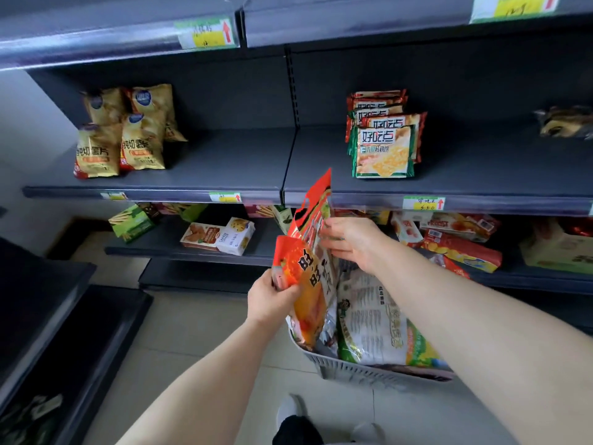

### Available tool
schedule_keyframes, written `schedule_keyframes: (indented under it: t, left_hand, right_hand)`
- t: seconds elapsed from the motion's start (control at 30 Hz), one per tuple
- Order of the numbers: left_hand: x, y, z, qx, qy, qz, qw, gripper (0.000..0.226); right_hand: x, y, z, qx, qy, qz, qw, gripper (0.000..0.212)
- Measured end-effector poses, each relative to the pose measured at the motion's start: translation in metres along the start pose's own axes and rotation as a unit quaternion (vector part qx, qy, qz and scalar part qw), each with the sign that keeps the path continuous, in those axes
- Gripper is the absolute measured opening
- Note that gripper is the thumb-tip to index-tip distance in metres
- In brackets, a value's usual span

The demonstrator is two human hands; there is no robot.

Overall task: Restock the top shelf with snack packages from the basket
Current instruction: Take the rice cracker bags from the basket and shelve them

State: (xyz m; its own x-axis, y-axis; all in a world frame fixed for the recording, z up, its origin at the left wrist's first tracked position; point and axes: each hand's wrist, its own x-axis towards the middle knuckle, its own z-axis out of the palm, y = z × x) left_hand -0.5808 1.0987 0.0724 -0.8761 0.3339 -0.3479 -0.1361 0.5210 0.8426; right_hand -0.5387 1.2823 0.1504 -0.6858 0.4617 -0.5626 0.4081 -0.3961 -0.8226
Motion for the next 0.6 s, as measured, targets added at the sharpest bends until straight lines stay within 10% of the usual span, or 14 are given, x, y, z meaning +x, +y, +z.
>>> schedule_keyframes:
  t: [0.2,0.43,0.6]
  left_hand:
    - [0.011,0.046,-0.038,-0.162,0.068,-0.023,0.984,0.023]
    - [0.014,0.060,-0.104,-0.238,0.056,-0.061,0.968,0.032]
    - [0.011,0.057,-0.148,-0.286,0.046,-0.082,0.954,0.026]
  right_hand:
    - [0.016,0.023,-0.020,-0.155,0.065,0.048,0.985,0.041]
    - [0.012,0.033,-0.004,-0.219,0.007,0.016,0.976,0.131]
    - [0.011,0.047,0.029,-0.195,-0.076,0.002,0.978,0.124]
